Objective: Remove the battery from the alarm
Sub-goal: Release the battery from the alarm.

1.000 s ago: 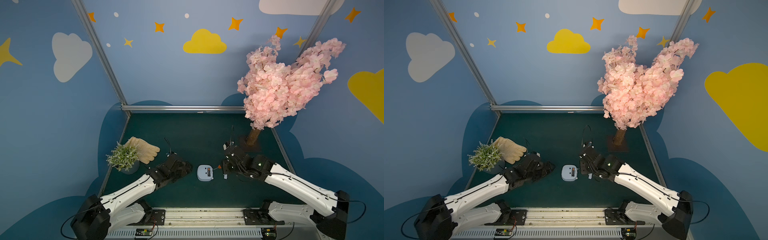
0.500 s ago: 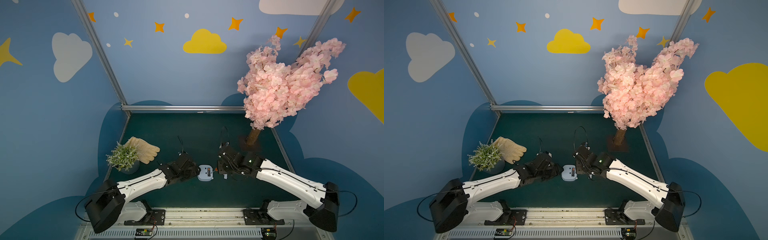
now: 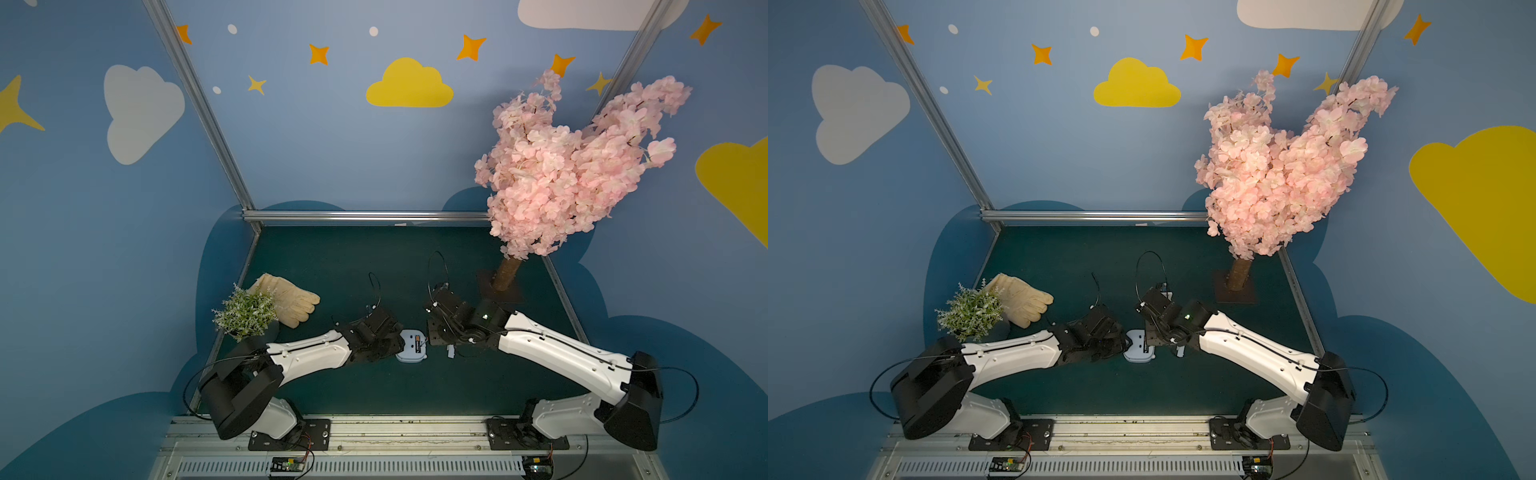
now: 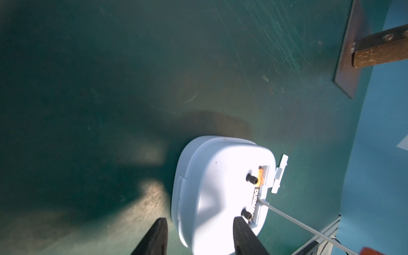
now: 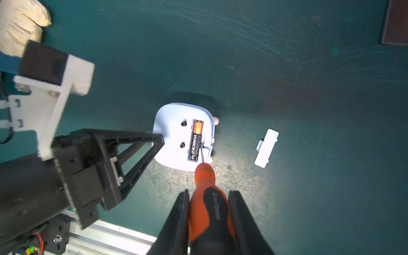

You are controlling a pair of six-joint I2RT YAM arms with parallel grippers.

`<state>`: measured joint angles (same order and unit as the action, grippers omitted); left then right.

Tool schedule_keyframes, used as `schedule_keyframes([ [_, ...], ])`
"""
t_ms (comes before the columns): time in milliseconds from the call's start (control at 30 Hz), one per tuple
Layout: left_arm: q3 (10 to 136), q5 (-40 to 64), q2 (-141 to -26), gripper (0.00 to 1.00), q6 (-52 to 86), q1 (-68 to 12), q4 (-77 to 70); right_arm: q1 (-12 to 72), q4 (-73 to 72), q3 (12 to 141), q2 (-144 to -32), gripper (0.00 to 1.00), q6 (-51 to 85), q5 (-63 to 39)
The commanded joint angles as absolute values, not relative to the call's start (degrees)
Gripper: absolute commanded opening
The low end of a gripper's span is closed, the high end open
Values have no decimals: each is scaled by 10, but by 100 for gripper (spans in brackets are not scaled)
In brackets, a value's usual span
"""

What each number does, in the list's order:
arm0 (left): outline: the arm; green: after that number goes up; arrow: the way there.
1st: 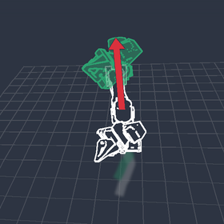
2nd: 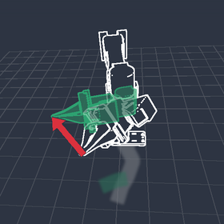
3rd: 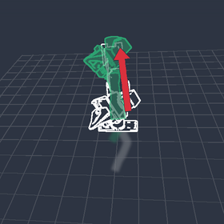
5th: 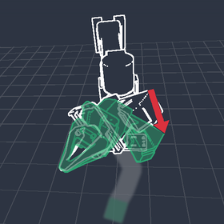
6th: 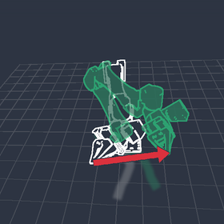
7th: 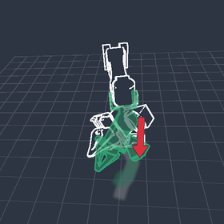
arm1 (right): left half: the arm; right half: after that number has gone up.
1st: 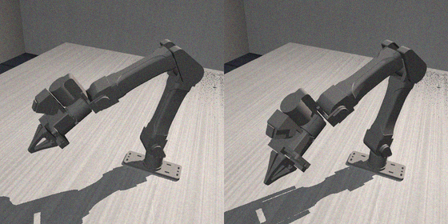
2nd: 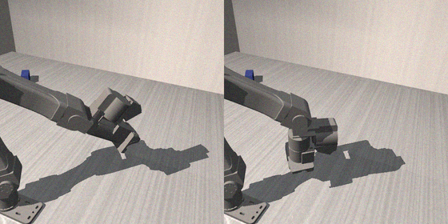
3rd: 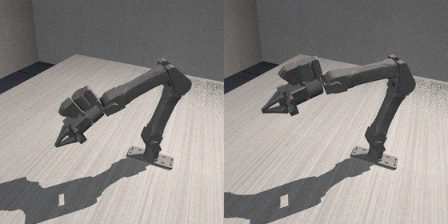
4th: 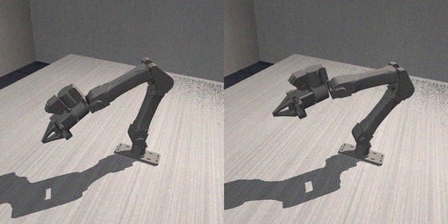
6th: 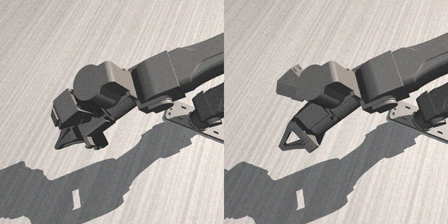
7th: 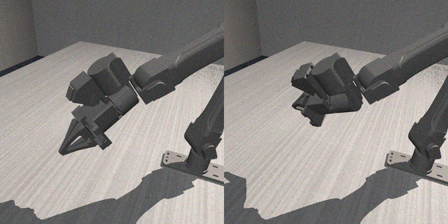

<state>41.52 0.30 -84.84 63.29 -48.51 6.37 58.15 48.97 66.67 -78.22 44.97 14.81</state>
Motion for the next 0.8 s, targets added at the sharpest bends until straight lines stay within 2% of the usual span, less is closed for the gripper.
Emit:
schedule_keyframes([
  [0,436,1,-873,51,622,-487,59,596,516,685,-814,0,454,175],
  [133,446,1,-901,47,621,-487,56,614,529,694,-856,0,451,202],
  [333,442,1,-919,29,620,-486,52,670,518,687,-895,0,463,236],
  [600,441,0,-921,28,622,-486,55,696,549,661,-860,0,519,273],
  [767,436,-1,-920,28,623,-486,53,662,436,539,-751,0,529,198],
])
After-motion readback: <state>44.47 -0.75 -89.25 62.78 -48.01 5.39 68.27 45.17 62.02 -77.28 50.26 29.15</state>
